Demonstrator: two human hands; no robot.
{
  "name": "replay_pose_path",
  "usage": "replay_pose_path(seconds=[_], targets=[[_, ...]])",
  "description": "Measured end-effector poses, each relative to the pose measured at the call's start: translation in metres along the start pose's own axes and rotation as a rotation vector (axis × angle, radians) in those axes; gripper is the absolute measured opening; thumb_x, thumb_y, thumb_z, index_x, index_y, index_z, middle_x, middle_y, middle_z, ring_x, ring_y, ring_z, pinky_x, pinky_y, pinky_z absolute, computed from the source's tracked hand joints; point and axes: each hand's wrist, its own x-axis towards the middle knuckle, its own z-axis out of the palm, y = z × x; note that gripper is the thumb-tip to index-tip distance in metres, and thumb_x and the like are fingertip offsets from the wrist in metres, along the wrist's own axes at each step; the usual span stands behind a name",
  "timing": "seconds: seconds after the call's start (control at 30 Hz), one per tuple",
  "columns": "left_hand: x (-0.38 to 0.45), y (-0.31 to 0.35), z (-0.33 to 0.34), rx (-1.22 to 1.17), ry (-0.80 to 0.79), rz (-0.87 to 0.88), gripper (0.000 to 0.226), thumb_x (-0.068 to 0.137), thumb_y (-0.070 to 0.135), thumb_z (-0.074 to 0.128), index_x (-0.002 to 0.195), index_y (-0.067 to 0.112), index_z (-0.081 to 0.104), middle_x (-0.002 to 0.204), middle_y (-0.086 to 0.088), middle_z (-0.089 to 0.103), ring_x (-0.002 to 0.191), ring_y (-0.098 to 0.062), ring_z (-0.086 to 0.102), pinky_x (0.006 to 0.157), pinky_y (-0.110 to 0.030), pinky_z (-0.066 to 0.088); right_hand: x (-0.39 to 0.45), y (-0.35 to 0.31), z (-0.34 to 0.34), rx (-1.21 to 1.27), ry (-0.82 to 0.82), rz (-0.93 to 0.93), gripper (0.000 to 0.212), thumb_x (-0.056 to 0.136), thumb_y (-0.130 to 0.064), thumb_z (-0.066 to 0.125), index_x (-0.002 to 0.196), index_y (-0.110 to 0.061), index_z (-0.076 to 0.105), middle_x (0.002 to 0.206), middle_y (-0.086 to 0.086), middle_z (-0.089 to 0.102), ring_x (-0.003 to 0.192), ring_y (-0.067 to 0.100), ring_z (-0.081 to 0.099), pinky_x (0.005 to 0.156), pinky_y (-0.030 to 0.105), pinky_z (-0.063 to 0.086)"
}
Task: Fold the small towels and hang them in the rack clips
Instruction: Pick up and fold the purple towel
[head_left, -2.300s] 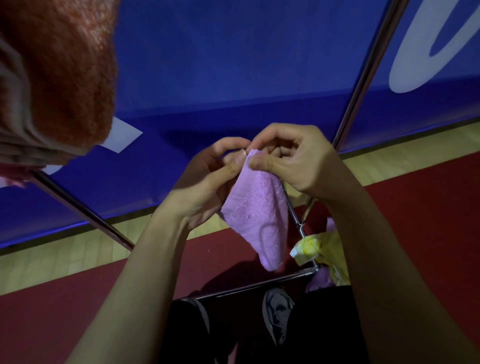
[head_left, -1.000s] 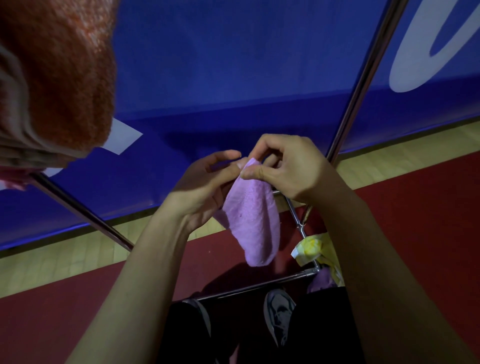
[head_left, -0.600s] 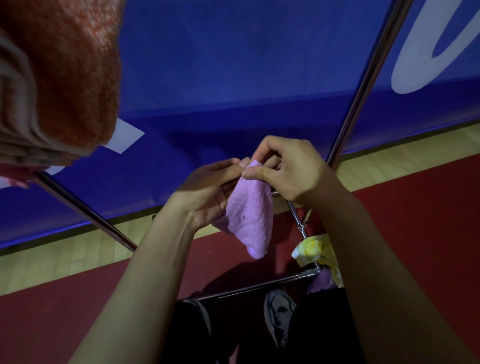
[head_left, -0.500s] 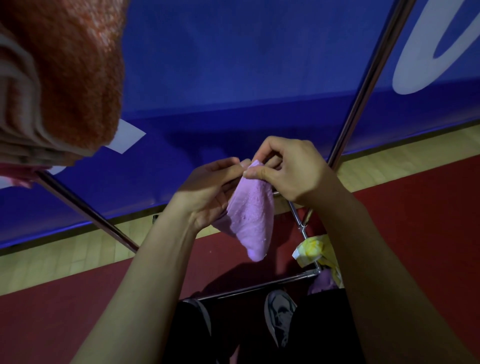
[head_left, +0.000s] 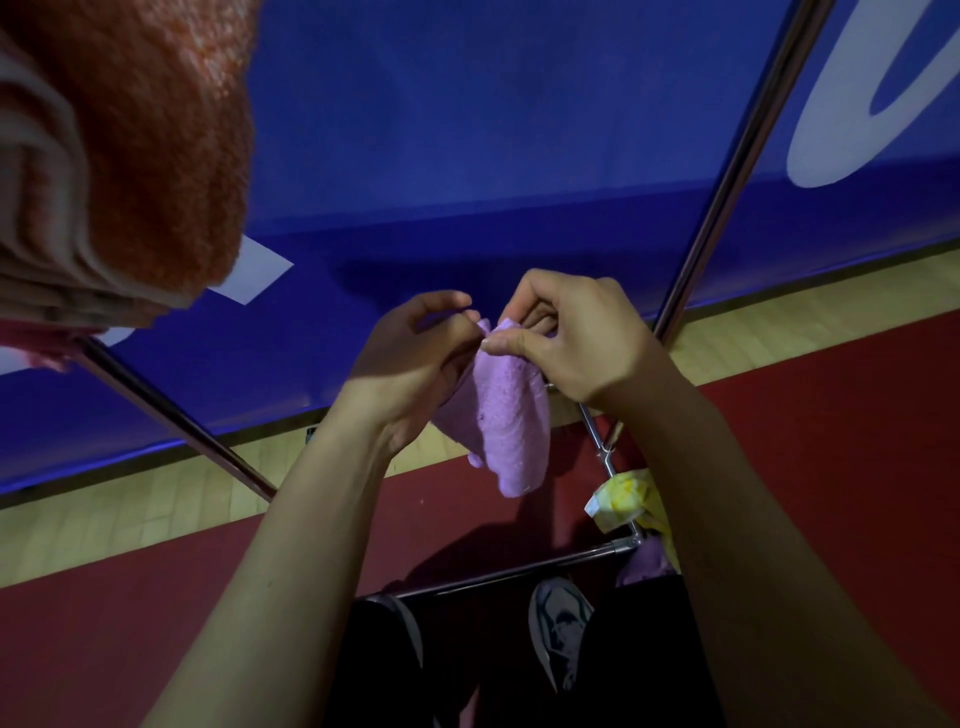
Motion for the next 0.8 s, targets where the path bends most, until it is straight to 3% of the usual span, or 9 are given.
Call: replay_pose_path(seconds=[0.23,0.33,0.43,0.6,0.7,0.8], targets=[[-0.006,0.012,-0.01,0.261,-0.129,0.018,0.03,0.098,-0.01,0.056,0.123,0.005,0.062,0.094,-0.003,0.063,0.064,-0.009,0.062,0.056,-0.02,0.049,0.0,-0.001,0.004,0.016,-0.015,-0.032,0.022,0.077,-0.03,0.088,0.084,-0.019,0.071,0.075,-0.007,0.072,0.072,0.006,0.067,0.062,0.006,0.044],[-0.007,0.015,-0.015,0.316,-0.182,0.01,0.031,0.098,-0.01,0.056,0.124,0.006,0.062,0.099,-0.004,0.062,0.068,-0.008,0.067,0.061,-0.022,0.055,0.0,-0.001,0.006,0.017,-0.028,-0.066,0.022,0.077,-0.03,0.087,0.087,-0.018,0.072,0.076,-0.008,0.072,0.075,0.007,0.066,0.066,0.007,0.045],[-0.008,0.015,-0.019,0.338,-0.221,0.025,0.035,0.098,-0.008,0.059,0.13,0.005,0.06,0.104,-0.007,0.067,0.084,-0.016,0.072,0.072,-0.028,0.061,0.0,-0.003,0.006,0.025,-0.047,-0.084,0.024,0.076,-0.032,0.088,0.087,-0.018,0.072,0.076,-0.011,0.071,0.076,0.004,0.065,0.067,0.006,0.044],[-0.007,0.011,-0.02,0.233,-0.142,0.013,0.037,0.096,-0.003,0.066,0.132,0.006,0.06,0.113,-0.01,0.072,0.092,-0.022,0.075,0.08,-0.035,0.064,0.0,-0.003,0.002,0.062,-0.038,-0.03,0.022,0.076,-0.034,0.087,0.086,-0.023,0.071,0.075,-0.01,0.072,0.07,0.002,0.067,0.064,0.007,0.046],[-0.006,0.009,-0.021,0.155,-0.135,-0.053,0.043,0.086,0.005,0.075,0.127,0.005,0.062,0.102,-0.013,0.075,0.087,-0.024,0.072,0.078,-0.031,0.062,0.0,-0.003,0.001,0.106,-0.032,-0.016,0.019,0.077,-0.031,0.087,0.083,-0.026,0.07,0.073,-0.007,0.072,0.063,0.001,0.065,0.062,0.014,0.049],[-0.005,0.008,-0.022,0.093,-0.158,-0.097,0.046,0.08,0.01,0.077,0.123,0.003,0.065,0.096,-0.013,0.075,0.079,-0.019,0.073,0.071,-0.026,0.062,-0.001,-0.003,0.001,0.149,0.001,-0.028,0.019,0.077,-0.029,0.087,0.084,-0.022,0.07,0.082,-0.001,0.07,0.068,0.016,0.066,0.068,0.033,0.057]])
